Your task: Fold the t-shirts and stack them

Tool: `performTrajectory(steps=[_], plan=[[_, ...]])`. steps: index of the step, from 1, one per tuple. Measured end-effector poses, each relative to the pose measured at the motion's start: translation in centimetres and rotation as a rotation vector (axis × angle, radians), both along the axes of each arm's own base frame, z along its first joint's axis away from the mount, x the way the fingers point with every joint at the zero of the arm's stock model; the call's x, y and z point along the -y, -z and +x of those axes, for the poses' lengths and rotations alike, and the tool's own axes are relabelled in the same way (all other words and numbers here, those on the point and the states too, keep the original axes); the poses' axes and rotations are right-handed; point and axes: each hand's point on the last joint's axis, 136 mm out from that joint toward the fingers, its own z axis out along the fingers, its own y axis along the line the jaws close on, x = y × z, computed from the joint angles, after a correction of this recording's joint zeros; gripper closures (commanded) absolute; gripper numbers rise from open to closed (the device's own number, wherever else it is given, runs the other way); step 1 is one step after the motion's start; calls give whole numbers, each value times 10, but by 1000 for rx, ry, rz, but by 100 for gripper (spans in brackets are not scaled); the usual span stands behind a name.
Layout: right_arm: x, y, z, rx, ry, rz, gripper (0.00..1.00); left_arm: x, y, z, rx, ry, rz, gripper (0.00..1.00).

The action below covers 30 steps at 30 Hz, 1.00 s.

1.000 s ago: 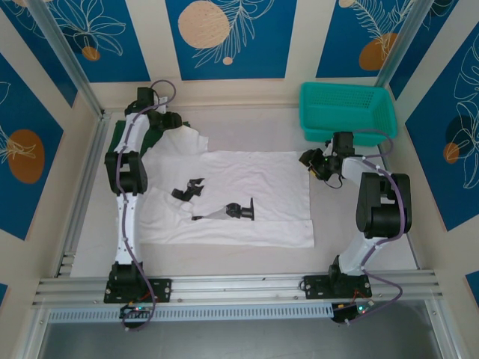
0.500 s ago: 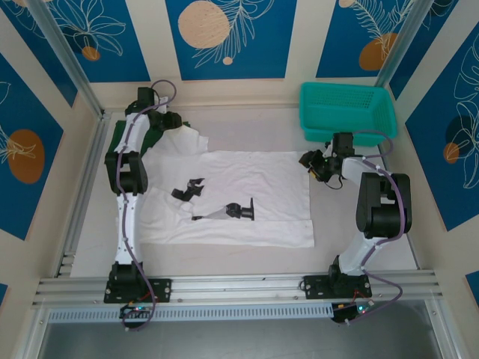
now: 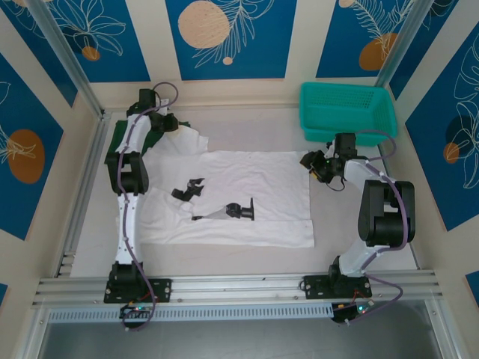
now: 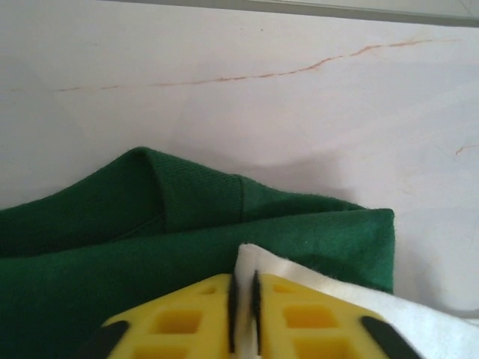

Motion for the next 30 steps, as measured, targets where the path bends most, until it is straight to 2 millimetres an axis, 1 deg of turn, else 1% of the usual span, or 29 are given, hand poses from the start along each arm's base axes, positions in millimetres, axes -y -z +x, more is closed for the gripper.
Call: performTrajectory(steps=[2,3,11,15,18,24,27,30], plan=[[0,3,-3,-11,0,0,47,0,0,0,0,0,0,99],[0,4,-4,-17,0,1,47,0,0,0,0,-1,-1,100],[0,5,-6,-24,0,1,47,1,-1,1,6,1,12,100],[0,5,-6,-23,0,2,47,5,-6,-4,8,0,35,100],[-1,5,-6,-23,-2,5,47,13,-16,-8,19,6,54,100],[-2,4,-5,-16,-6,10,47,31,-48,-19,80,31,91,100],[-1,4,-4,-13,-4,10,47,34,-61,-26,106,34,98,100],[0,8,-2,-15,-1,10,48,36,-67,-35,115,34,102,100]])
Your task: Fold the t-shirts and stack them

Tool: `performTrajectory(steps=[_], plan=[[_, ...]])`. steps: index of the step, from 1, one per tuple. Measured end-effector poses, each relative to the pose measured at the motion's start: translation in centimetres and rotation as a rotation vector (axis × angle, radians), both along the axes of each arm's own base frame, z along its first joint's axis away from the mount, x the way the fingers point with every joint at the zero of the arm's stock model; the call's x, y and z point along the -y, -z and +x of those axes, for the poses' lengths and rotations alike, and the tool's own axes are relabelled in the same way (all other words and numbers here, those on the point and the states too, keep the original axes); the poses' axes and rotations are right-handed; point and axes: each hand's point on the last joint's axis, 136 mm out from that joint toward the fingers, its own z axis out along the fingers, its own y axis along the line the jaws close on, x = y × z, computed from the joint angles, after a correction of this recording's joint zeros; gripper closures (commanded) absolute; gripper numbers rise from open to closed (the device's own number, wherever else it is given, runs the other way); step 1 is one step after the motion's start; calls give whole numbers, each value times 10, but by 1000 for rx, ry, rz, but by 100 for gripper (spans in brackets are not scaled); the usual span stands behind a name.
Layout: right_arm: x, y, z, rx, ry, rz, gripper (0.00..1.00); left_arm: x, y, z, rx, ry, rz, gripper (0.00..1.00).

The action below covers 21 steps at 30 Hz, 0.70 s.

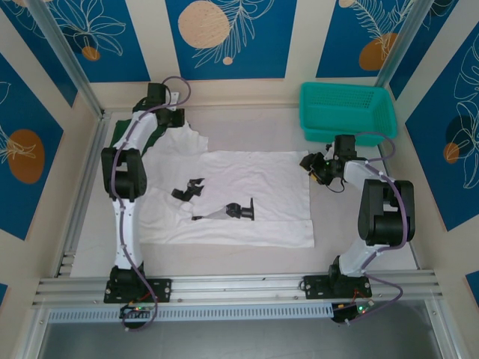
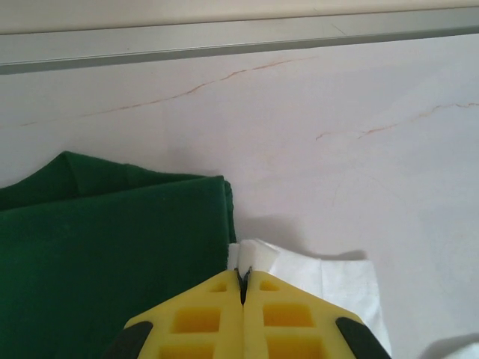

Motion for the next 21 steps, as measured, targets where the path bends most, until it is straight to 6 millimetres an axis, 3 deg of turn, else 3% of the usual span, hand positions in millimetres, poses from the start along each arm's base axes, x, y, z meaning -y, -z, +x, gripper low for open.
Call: performTrajectory(steps=[8,16,21], plan=[[8,22,11,-6,15,-44,53,-1,-4,-50,-31,-35,-8,100],[15,29,51,37,32,-99,55,13,-39,-96,2,-59,-34,100],[16,21,80,71,52,-173,54,11,-44,-116,-3,-85,-40,100]])
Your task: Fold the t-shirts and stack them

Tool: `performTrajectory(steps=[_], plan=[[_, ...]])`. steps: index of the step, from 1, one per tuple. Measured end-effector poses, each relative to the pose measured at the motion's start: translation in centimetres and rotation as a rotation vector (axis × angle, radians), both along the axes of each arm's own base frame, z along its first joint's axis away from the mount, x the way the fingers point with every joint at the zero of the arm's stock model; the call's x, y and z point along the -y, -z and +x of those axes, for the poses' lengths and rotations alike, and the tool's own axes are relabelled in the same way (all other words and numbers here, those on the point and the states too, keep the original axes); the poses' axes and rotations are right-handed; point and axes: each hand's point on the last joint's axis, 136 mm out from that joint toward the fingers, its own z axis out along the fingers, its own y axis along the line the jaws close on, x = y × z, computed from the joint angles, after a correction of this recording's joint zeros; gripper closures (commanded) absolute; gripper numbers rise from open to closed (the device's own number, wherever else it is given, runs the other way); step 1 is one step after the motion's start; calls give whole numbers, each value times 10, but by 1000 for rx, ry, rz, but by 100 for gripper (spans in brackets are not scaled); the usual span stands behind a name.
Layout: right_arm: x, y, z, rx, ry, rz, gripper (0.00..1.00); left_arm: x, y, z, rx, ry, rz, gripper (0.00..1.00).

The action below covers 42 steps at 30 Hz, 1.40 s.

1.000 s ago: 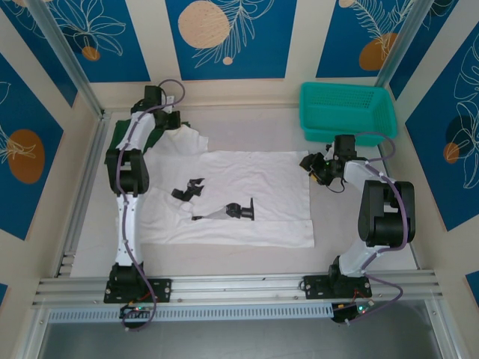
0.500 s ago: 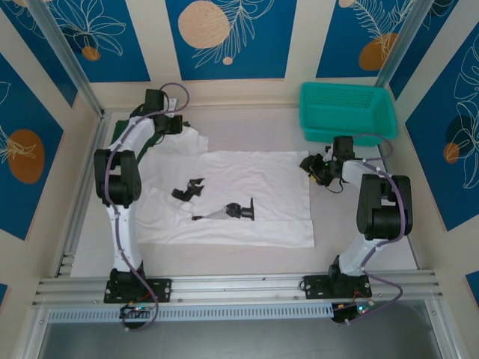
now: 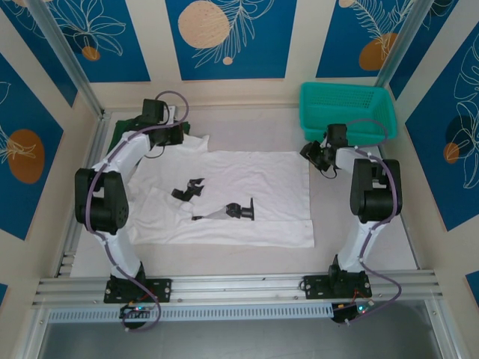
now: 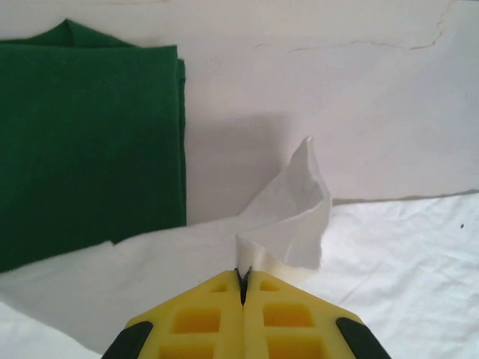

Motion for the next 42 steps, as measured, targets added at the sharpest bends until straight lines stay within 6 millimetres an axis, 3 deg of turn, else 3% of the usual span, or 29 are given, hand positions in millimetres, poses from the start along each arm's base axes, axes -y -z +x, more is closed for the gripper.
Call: performTrajectory(steps=[9,25,28,30,33,39,42], plan=[[0,18,9,-108,32,-109,55,-5,9,-14,-31,-19,12,100],[9,20,5,-123,83,-178,56,-5,-1,-15,-10,-20,9,100],[8,21,5,-144,79,-179,63,-5,-3,-15,-7,-20,9,100],[8,22,6,-157,77,-181,75,-5,-4,-15,-3,-20,8,100],[8,24,5,-176,67,-181,85,-5,-6,-15,-1,-24,4,100],[6,24,4,-198,55,-175,98,-7,-16,-18,19,-30,6,100],[3,24,4,-197,46,-166,100,-8,-20,-18,29,-33,6,100]])
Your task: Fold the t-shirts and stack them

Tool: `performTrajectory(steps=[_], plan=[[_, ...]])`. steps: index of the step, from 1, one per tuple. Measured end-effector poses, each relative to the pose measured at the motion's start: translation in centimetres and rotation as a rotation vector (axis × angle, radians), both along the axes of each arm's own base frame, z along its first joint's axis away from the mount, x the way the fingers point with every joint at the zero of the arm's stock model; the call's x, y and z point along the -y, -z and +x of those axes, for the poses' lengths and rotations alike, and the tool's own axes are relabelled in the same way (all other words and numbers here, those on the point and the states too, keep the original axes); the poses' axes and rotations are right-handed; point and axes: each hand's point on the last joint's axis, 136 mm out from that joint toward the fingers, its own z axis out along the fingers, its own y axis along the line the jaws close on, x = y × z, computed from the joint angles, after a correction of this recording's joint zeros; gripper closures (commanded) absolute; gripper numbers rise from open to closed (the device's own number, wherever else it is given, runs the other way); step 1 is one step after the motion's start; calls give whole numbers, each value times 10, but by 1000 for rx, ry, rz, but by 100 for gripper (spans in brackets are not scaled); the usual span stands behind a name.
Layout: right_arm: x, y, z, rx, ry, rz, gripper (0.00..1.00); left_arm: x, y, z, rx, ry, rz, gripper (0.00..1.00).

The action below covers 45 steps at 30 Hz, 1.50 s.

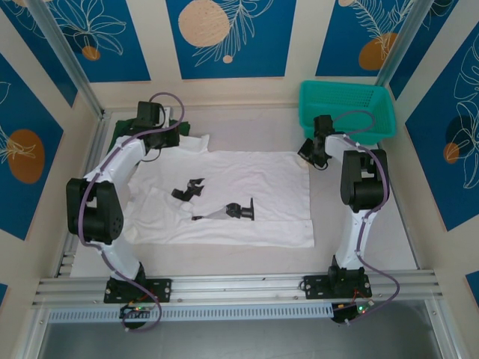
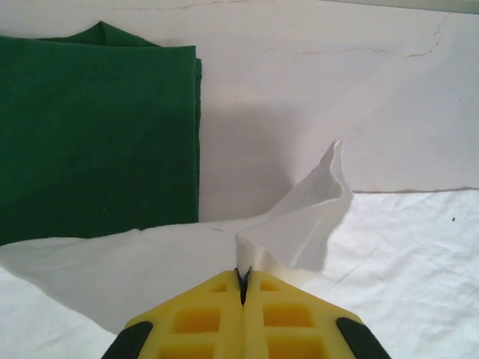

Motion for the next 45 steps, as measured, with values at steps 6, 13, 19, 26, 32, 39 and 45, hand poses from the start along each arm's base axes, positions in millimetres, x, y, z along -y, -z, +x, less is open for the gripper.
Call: performTrajectory(steps=[6,13,19,26,32,39,45], plan=[[-13,-3,-12,53,-42,57,100,-1,-5,-7,6,-7,-7,100],[-35,-49,-29,216,-140,130,100,-7,-14,-33,14,-19,-3,100],[-39,-81,-53,333,-205,157,100,-25,-20,-74,24,-52,36,100],[-15,-81,-88,344,-169,159,100,-55,-19,-124,3,-134,95,100],[-1,-90,-103,370,-133,157,100,-73,-14,-161,-19,-215,128,100],[-1,-74,-129,324,-87,191,100,-89,-19,-195,2,-310,131,98],[-4,-58,-149,278,-54,224,100,-92,8,-215,-80,-367,106,99]])
